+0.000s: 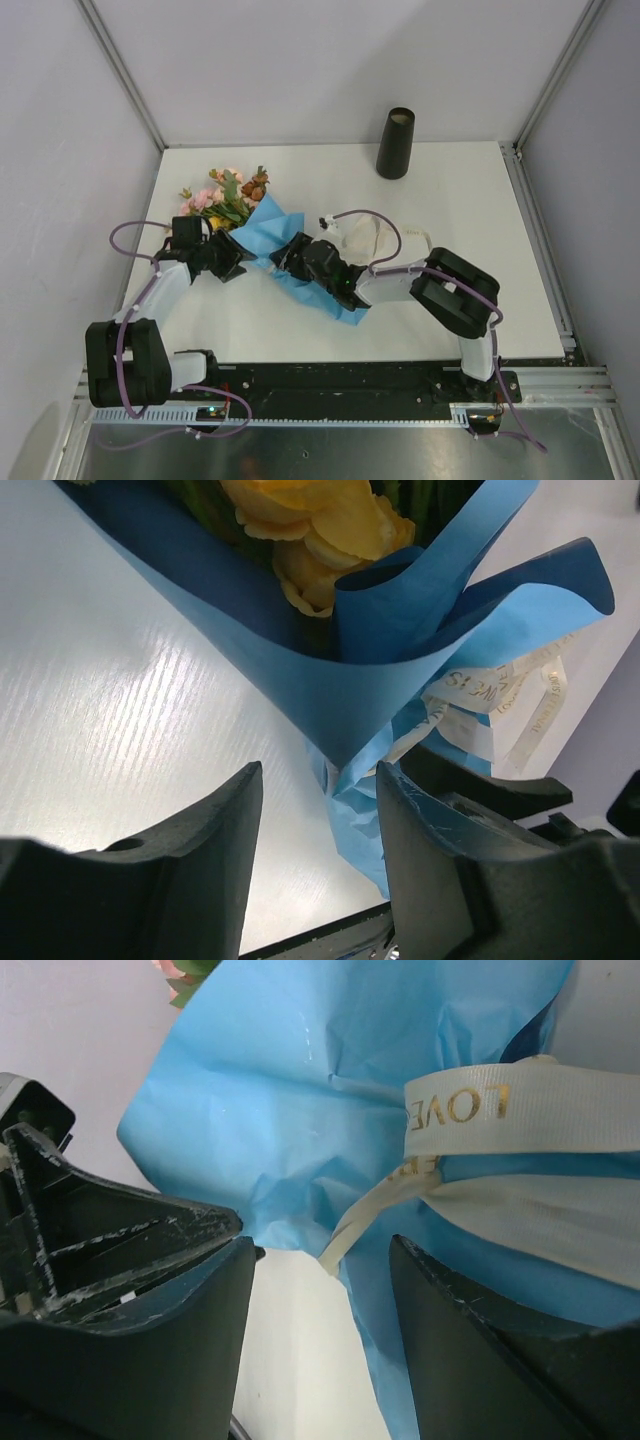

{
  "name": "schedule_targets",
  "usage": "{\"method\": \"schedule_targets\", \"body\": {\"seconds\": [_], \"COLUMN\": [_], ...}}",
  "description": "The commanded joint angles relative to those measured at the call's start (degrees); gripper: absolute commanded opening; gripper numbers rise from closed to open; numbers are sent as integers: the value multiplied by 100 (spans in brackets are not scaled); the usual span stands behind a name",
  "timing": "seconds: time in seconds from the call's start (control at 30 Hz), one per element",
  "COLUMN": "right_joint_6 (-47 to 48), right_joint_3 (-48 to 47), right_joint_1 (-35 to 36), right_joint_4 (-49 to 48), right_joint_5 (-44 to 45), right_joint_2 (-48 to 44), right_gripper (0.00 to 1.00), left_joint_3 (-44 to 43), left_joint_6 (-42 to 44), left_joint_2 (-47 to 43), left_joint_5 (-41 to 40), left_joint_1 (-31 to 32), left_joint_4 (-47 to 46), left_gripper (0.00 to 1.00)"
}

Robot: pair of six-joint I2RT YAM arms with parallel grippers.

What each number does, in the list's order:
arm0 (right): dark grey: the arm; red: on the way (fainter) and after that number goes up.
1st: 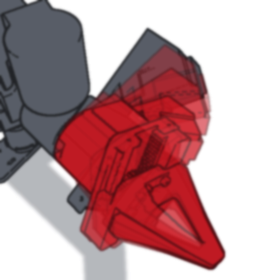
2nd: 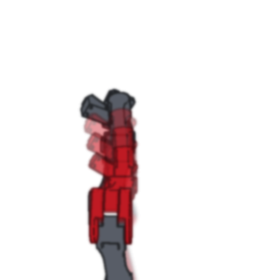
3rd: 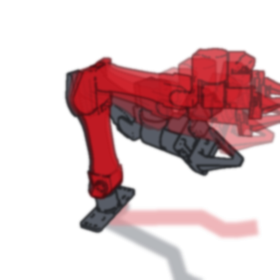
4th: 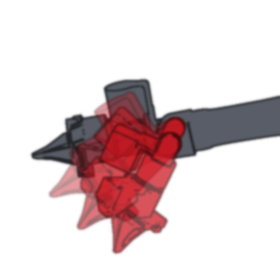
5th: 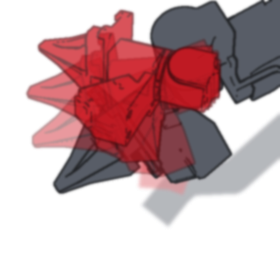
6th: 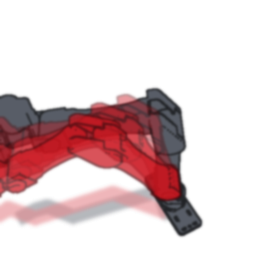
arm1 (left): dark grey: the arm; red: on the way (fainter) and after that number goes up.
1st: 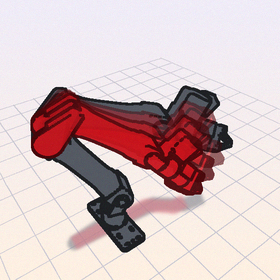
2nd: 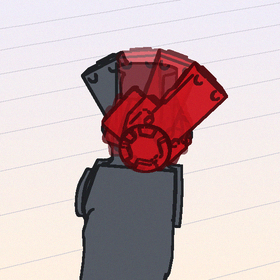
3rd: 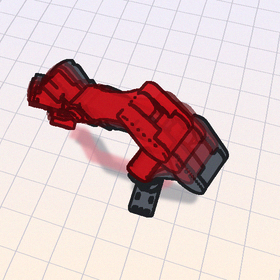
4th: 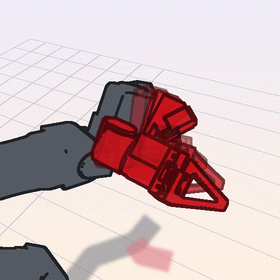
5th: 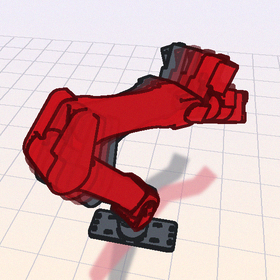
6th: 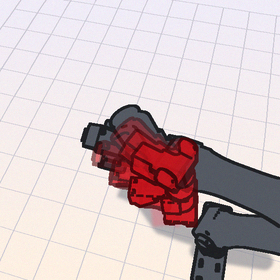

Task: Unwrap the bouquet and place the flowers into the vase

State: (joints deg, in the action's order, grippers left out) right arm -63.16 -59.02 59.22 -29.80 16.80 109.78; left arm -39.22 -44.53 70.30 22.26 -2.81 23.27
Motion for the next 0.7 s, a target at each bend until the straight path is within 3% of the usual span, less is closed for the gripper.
{"method": "schedule_targets", "body": {"seconds": [0.0, 0.2, 0.4, 0.57, 0.67], "right_joint_6": [-183, -235, -76, 381, 698], "right_joint_3": [-423, -708, -724, -680, -639], "right_joint_1": [-50, -132, -187, -196, -193], "right_joint_4": [-530, -620, -614, -679, -803], "right_joint_5": [100, 67, 125, 26, -136], "right_joint_2": [434, 861, 787, 476, 284], "right_gripper": [61, 58, 41, 20, 14], "left_joint_3": [-66, -51, -39, -76, -95], "left_joint_6": [59, 3, -76, -88, -109], "left_joint_2": [30, 88, 166, 289, 271], "left_joint_5": [69, 102, 69, 31, -62], "left_joint_1": [-48, -52, -51, -52, -53], "left_joint_4": [-113, -199, -301, -343, -366], "left_gripper": [53, 52, 45, 29, 15]}}
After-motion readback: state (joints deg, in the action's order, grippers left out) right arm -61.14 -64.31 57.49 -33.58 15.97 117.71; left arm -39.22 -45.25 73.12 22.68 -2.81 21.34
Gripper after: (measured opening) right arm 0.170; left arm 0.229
